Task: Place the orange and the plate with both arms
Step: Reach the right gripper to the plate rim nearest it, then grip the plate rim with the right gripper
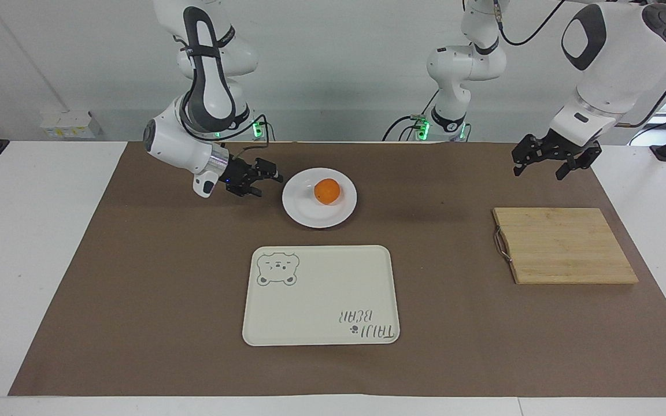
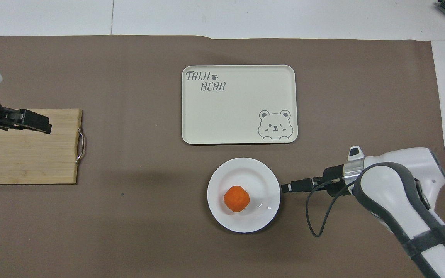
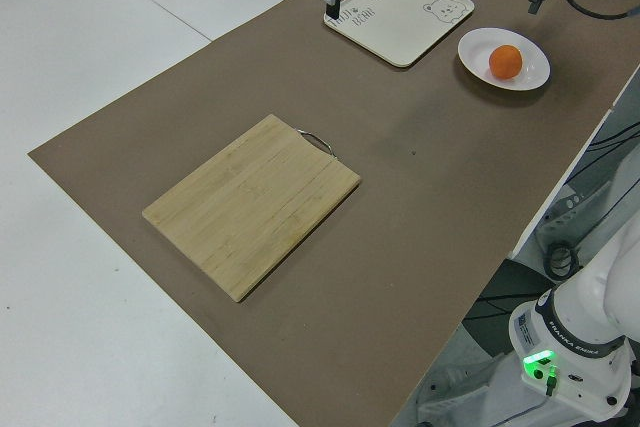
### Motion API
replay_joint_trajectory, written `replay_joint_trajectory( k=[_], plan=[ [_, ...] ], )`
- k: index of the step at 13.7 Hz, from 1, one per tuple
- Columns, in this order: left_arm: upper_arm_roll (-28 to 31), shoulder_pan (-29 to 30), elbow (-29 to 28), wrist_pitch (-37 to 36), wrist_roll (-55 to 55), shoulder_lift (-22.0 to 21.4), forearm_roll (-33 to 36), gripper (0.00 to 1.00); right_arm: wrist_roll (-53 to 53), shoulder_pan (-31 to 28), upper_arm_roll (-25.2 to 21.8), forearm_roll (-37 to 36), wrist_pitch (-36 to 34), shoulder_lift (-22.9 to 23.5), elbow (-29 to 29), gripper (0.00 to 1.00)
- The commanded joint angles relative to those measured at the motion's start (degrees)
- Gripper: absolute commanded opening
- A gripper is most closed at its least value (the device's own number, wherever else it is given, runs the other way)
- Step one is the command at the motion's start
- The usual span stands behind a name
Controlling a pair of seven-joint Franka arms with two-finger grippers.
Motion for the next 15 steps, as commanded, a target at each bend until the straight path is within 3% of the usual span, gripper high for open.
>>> replay_joint_trajectory(
  k=[1, 5, 8, 13, 15],
  plan=[
    [-0.5, 0.67, 0.86, -0.95, 0.49, 0.35, 1.07, 1.0, -8.62, 0.21, 0.1, 7.8, 2.21, 3.02, -3.04, 1.0],
    [-0.5, 0.58, 0.86, -0.95, 0.49, 0.35, 1.07, 1.0, -9.7, 0.82, 0.1, 11.93, 2.57, 4.61, -4.63, 1.0],
    [-0.5, 0.67, 0.86, -0.95, 0.49, 0.35, 1.07, 1.0, -9.53, 5.38, 0.1, 16.6, 6.16, 4.62, -5.86, 1.0],
    [-0.5, 0.67, 0.86, -0.95, 0.49, 0.35, 1.07, 1.0, -9.62, 6.1, 0.1, 16.7, 6.7, 4.53, -6.22, 0.96],
    [-0.5, 0.67, 0.86, -0.95, 0.49, 0.35, 1.07, 1.0, -8.83, 6.01, 0.01, 16.7, 6.7, 4.61, -6.22, 0.46]
  ],
)
